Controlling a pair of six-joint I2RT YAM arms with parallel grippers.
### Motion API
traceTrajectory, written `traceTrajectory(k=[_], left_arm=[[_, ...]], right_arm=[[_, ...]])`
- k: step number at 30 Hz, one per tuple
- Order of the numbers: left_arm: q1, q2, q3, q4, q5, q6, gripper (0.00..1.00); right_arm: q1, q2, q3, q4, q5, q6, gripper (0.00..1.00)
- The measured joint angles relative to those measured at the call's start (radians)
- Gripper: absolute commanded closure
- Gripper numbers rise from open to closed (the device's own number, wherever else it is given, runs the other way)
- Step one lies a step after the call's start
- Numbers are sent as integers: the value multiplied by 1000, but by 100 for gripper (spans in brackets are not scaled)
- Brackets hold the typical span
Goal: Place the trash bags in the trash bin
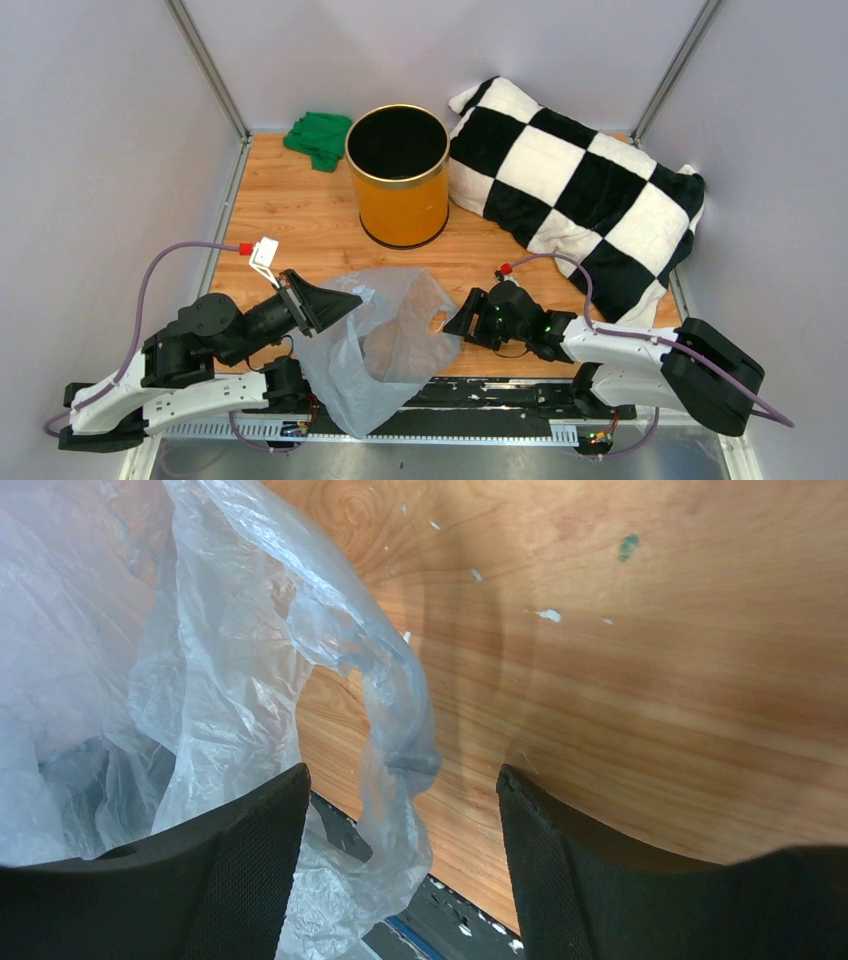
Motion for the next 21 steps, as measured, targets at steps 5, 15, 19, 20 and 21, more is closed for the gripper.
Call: traceTrajectory(k=[5,15,19,20,21], left_arm=[[0,-9,3,-11,-5,0,100],[0,-22,57,-35,-42,21,100],[0,-5,131,-45,-103,69,100],[0,18,173,-44,-128,101,100],[0,58,229,-38,-150,145,100]], right_arm=[[0,71,8,84,-24,32,32],[0,156,74,128,-44,93,100],[-42,10,286,-172,11,0,100],[-78,-27,399,-273,31,-49,100],[-121,-48,526,-354,50,-108,100]])
